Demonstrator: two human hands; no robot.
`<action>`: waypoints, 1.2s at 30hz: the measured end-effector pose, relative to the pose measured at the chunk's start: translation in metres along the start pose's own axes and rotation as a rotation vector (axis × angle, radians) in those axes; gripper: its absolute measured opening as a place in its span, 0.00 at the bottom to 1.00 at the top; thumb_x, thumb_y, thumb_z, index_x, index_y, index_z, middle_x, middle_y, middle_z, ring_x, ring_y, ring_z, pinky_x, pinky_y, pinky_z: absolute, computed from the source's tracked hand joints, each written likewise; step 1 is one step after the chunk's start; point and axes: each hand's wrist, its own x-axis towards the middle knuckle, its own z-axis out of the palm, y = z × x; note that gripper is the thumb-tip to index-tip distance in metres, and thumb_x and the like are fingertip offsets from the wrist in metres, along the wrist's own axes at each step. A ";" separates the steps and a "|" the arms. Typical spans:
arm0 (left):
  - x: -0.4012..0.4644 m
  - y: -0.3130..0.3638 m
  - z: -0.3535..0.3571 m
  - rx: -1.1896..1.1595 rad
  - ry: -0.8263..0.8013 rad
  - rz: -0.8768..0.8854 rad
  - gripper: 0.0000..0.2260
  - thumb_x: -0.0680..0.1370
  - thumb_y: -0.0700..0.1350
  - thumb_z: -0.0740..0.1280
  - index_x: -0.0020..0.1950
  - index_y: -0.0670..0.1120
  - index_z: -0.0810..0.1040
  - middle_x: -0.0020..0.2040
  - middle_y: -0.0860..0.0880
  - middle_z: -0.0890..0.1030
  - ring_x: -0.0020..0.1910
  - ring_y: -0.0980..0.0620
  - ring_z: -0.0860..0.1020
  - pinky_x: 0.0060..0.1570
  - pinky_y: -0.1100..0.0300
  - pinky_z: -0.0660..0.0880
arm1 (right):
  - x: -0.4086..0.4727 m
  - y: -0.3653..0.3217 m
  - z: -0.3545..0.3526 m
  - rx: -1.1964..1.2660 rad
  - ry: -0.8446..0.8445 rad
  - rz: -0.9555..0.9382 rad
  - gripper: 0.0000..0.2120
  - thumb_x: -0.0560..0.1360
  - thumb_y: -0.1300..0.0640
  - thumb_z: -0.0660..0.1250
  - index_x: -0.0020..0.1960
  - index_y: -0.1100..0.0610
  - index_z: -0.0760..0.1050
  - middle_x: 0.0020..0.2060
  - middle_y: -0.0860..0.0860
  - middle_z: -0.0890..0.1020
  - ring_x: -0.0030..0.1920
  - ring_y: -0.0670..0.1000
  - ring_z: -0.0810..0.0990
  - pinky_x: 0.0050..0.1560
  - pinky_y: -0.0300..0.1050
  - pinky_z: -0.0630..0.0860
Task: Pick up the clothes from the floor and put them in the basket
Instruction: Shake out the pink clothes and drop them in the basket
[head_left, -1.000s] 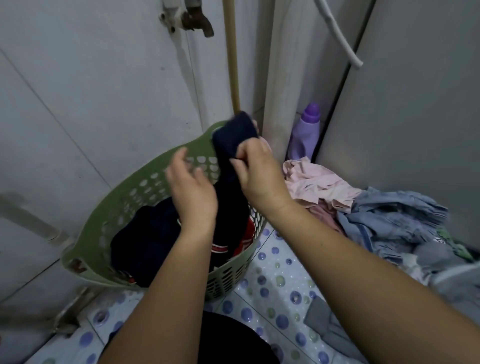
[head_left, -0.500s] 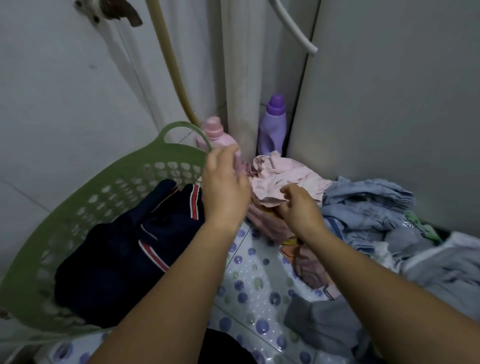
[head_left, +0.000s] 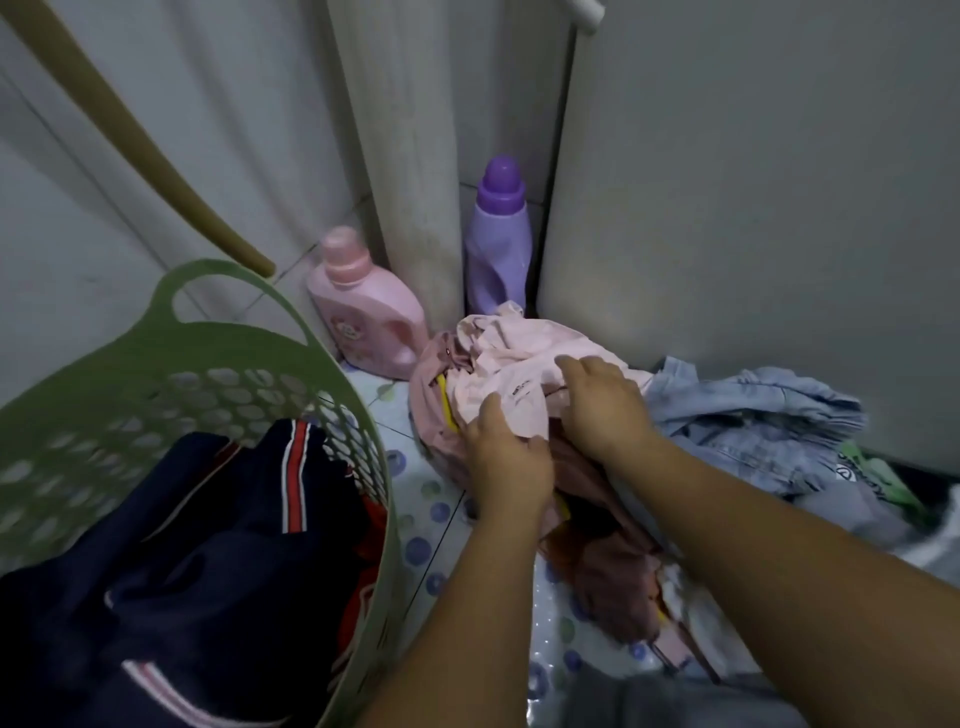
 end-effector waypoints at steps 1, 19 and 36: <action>0.006 -0.007 0.002 -0.014 0.000 -0.040 0.28 0.76 0.40 0.65 0.75 0.46 0.61 0.71 0.42 0.66 0.70 0.43 0.67 0.64 0.56 0.66 | 0.008 -0.001 0.002 0.004 -0.006 0.009 0.28 0.75 0.54 0.61 0.73 0.53 0.58 0.69 0.58 0.67 0.68 0.60 0.66 0.66 0.55 0.64; 0.007 -0.006 -0.005 -0.268 -0.122 -0.166 0.41 0.69 0.37 0.70 0.77 0.56 0.55 0.73 0.43 0.63 0.66 0.43 0.71 0.64 0.53 0.73 | -0.030 0.009 -0.044 0.904 -0.173 0.084 0.16 0.74 0.72 0.57 0.48 0.54 0.76 0.41 0.56 0.81 0.39 0.53 0.76 0.36 0.40 0.76; -0.111 0.078 -0.150 -1.090 0.003 0.232 0.15 0.74 0.32 0.66 0.55 0.49 0.77 0.51 0.45 0.82 0.49 0.45 0.80 0.52 0.48 0.78 | -0.167 -0.117 -0.224 1.688 -0.014 -0.450 0.11 0.77 0.68 0.57 0.47 0.56 0.74 0.39 0.52 0.82 0.39 0.50 0.80 0.42 0.44 0.80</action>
